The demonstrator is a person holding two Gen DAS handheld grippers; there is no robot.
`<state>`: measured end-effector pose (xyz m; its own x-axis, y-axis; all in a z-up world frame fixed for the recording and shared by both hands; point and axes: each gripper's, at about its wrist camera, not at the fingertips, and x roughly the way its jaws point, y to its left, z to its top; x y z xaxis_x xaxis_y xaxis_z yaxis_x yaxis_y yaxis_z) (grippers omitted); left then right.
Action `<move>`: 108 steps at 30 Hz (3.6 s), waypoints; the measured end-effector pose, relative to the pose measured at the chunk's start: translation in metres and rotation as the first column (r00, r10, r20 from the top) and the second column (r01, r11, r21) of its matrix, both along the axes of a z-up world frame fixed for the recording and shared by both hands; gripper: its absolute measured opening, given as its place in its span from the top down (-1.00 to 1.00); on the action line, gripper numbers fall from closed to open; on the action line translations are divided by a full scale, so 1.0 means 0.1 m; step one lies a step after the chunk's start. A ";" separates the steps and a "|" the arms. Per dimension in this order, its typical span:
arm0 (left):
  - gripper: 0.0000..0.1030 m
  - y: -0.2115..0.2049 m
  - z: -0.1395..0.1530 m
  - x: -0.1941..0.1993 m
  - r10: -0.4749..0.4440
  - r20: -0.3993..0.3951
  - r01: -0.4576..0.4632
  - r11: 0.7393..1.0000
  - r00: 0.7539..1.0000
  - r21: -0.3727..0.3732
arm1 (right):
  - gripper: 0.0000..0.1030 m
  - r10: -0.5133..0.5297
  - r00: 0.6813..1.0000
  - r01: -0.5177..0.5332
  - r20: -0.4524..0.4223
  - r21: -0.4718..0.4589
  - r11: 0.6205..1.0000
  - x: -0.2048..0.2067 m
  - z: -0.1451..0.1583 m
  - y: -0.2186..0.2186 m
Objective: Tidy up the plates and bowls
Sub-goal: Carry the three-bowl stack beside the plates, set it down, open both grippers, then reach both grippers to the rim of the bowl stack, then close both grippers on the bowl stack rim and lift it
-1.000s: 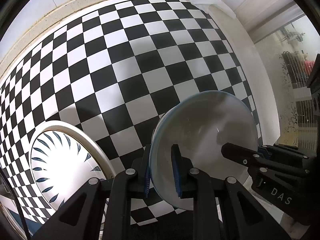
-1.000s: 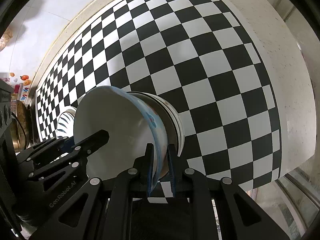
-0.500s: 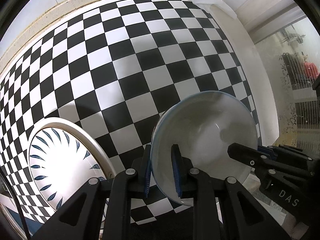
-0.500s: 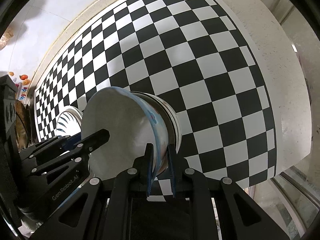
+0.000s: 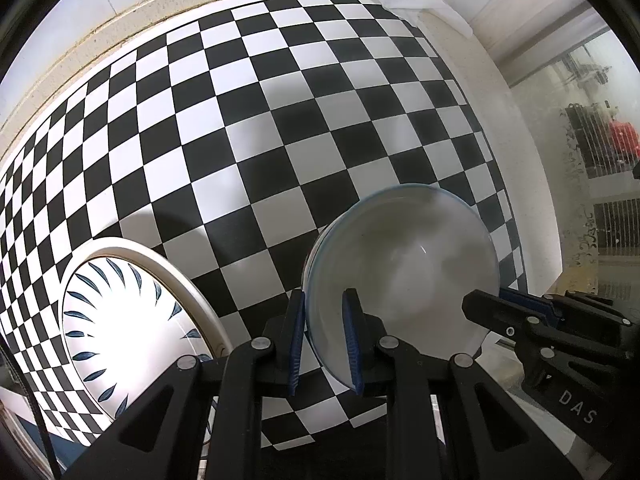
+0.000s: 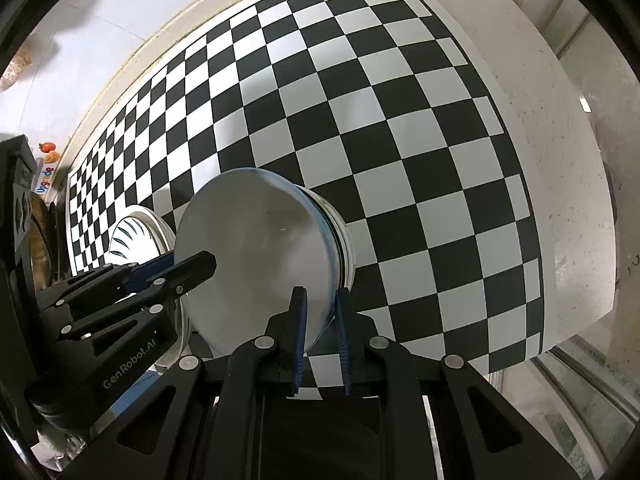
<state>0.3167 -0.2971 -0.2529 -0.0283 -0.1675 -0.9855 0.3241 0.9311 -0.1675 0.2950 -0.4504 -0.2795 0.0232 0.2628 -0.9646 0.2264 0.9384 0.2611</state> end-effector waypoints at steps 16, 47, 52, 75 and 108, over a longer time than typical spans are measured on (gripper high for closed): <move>0.66 0.19 0.68 -0.23 -0.014 0.165 0.012 1.000 0.986 0.015 | 0.66 0.024 0.997 -0.021 0.073 -0.043 0.999 -0.13 0.35 0.04; -0.66 0.79 2.13 -1.24 0.032 0.394 -0.002 0.997 0.919 -0.077 | -0.75 0.038 0.916 0.024 0.398 -0.151 0.988 -1.48 2.27 0.47; -0.66 0.75 2.22 -1.34 0.015 0.419 0.016 0.997 0.908 -0.070 | -0.75 0.039 0.913 0.030 0.405 -0.162 0.986 -1.58 2.35 0.48; -0.66 0.56 1.45 -0.75 0.070 0.268 -0.058 0.997 0.961 -0.055 | -0.76 -0.038 0.926 0.088 0.375 -0.117 0.989 -1.30 1.94 0.10; 0.20 0.15 -0.60 0.40 0.080 -0.275 -0.128 0.978 0.958 -0.164 | -0.13 -0.176 0.984 0.154 0.031 0.347 0.925 0.02 -0.98 -0.14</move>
<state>0.3566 -0.2821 -0.3133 -0.2575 -0.3552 -0.8986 0.1484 0.9044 -0.4000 0.2973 -0.4645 -0.3777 0.1501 0.5637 -0.8123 0.3438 0.7405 0.5774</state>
